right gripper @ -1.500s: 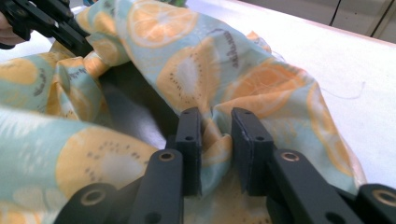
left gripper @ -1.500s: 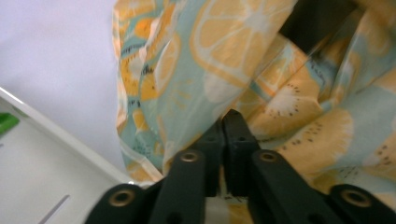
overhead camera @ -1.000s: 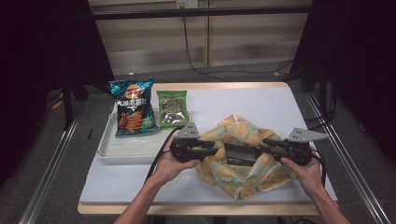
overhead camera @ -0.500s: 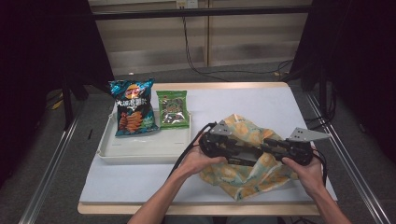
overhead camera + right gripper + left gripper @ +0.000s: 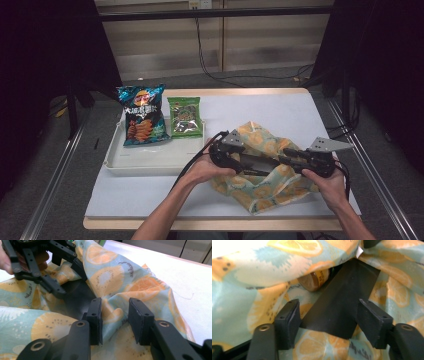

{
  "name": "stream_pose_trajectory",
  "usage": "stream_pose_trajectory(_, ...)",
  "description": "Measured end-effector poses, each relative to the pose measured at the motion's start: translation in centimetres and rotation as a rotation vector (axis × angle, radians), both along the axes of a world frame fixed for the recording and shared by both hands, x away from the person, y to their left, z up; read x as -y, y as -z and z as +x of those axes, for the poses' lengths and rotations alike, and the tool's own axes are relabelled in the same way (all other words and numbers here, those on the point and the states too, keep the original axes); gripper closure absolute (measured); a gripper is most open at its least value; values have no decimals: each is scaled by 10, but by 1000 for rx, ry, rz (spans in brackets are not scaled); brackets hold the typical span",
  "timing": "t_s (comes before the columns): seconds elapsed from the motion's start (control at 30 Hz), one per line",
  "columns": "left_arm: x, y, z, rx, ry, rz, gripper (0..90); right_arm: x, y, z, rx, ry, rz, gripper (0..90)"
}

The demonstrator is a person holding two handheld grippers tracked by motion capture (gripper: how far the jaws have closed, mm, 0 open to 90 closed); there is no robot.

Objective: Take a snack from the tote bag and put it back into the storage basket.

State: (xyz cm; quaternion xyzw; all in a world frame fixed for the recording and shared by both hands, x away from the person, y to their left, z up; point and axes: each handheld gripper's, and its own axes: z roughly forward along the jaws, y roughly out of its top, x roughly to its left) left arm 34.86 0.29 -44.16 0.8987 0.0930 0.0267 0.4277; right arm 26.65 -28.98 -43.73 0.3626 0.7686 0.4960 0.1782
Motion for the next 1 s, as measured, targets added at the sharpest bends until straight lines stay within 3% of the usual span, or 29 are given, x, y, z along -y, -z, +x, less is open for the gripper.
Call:
stream_pose_trajectory(0.03,-2,3,0,20,3,20,309,0,0,0,0,0,2,629)
stream_pose_trajectory(0.43,-16,12,2,17,42,66,255,-1,1,0,-2,-7,0,592)
stream_pose_trajectory(0.53,-17,12,0,30,72,112,259,-1,1,0,-6,-7,-1,587)
stream_pose_trajectory(0.63,-20,14,-2,22,68,114,280,-1,1,0,-2,-6,0,581)
stream_pose_trajectory(0.7,-20,14,-4,37,83,135,285,-1,1,0,-3,-5,0,578)
stream_pose_trajectory(0.83,-19,17,-8,40,81,127,296,-2,1,0,-2,-6,0,569)
stream_pose_trajectory(0.9,-18,17,-10,6,83,128,312,-1,1,-1,-4,-8,0,566)
stream_pose_trajectory(1.0,-13,15,-18,18,84,128,341,-1,1,0,-5,-3,-3,564)
